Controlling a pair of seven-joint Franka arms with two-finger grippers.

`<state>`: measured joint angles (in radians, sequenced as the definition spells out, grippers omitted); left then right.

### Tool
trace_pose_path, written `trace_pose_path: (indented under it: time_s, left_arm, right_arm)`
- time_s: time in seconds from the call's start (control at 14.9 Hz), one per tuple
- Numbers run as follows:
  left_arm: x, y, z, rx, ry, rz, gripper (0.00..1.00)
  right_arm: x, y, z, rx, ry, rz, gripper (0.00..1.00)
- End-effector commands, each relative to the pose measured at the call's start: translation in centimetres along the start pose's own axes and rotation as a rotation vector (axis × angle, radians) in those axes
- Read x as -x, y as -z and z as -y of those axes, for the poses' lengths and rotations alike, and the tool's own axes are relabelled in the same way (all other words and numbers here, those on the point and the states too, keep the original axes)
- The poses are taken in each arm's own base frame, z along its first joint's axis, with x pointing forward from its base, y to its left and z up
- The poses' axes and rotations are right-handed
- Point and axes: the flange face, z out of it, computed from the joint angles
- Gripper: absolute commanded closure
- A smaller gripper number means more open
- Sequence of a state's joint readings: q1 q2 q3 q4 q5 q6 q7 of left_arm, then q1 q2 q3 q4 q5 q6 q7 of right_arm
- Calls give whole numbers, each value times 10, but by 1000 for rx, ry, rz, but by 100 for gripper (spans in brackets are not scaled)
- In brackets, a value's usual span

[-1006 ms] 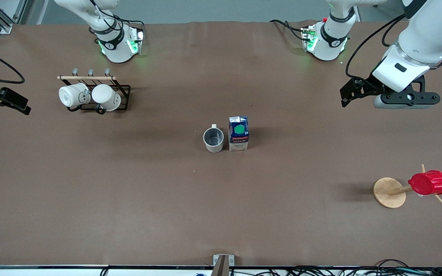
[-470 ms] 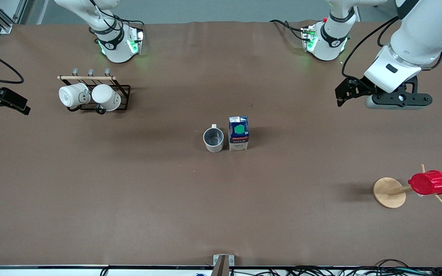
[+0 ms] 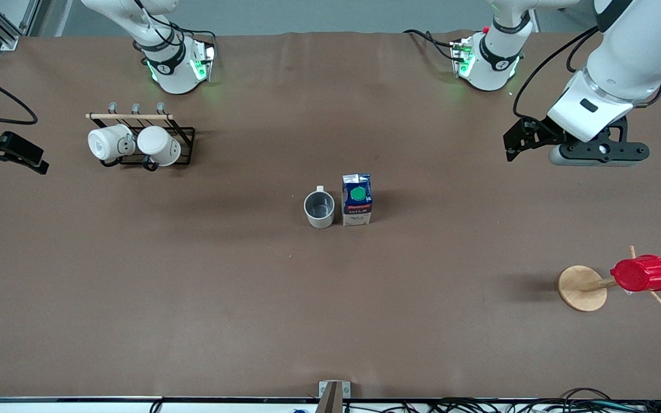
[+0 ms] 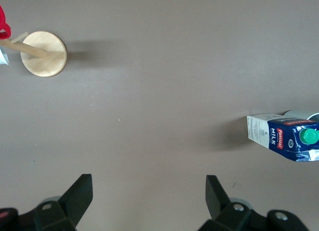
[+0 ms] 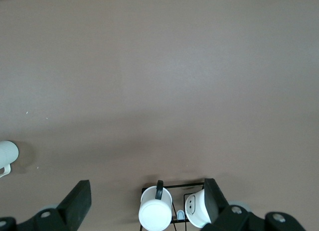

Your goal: Place cup and milk on table

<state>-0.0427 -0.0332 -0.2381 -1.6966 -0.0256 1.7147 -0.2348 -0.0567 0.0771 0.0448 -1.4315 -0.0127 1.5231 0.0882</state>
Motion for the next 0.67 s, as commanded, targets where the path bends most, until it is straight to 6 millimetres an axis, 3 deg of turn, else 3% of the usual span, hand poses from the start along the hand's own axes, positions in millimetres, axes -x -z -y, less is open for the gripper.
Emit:
trace_pose_path:
  time_s: [0.0,0.2,0.6]
  left_arm:
    - [2,7,-2,-12,-11,6,0]
    - [2,10,12,-8,12,3,0]
    - [5,7,19,-12,23,0,0]
  right_arm:
    - [8,2,-4,-25,12,1,0]
    - [9,1,-4,-23,12,4,0]
    - [9,1,-4,-24,11,6,0]
